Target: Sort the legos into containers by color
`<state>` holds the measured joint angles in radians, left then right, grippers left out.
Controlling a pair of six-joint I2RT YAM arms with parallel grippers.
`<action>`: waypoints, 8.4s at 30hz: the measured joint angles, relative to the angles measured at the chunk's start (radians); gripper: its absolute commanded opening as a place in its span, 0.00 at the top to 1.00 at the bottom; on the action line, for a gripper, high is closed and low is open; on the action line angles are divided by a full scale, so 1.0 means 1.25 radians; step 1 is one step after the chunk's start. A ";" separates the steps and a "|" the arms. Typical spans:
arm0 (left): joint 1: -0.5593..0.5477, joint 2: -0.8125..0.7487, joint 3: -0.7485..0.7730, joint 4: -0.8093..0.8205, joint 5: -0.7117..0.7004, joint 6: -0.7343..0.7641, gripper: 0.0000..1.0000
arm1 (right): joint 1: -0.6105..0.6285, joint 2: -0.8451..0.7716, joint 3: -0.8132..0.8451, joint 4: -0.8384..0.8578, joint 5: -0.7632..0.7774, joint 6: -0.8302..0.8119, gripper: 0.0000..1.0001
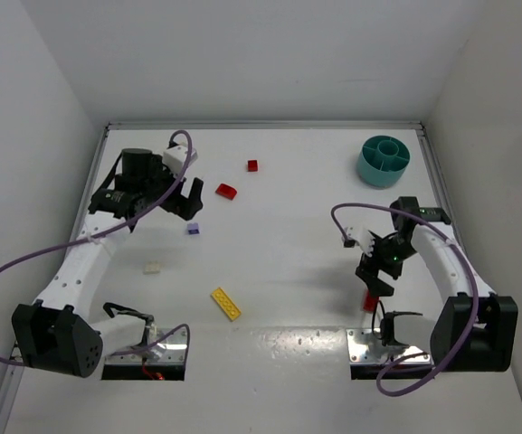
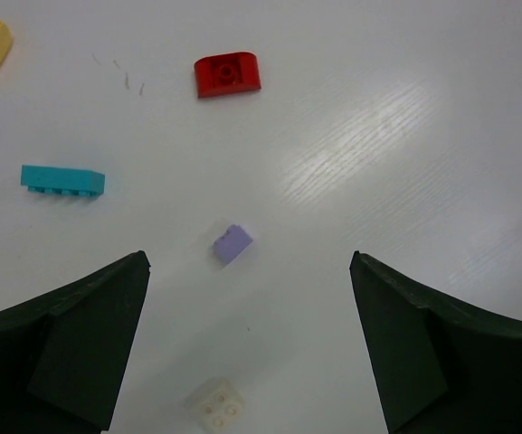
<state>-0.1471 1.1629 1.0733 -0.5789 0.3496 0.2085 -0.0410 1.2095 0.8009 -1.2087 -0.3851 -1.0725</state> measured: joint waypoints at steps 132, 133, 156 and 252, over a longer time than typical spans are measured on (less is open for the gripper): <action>-0.008 0.075 -0.056 0.094 -0.119 -0.045 0.00 | 0.218 0.391 0.064 0.479 -0.098 -0.201 0.64; -0.008 0.080 -0.056 0.094 -0.119 -0.045 0.00 | 0.222 0.394 0.064 0.482 -0.090 -0.205 0.68; -0.008 0.197 0.060 0.166 -0.102 -0.096 0.00 | 0.086 0.242 0.321 0.655 0.041 0.580 1.00; 0.132 0.296 0.169 0.162 -0.059 -0.226 0.00 | 0.278 0.546 0.479 0.901 -0.223 0.773 0.23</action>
<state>0.0177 1.5333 1.2842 -0.3763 0.2760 -0.0746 0.3061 1.8923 1.3991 -0.0822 -0.6640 -0.1062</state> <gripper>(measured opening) 0.995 0.749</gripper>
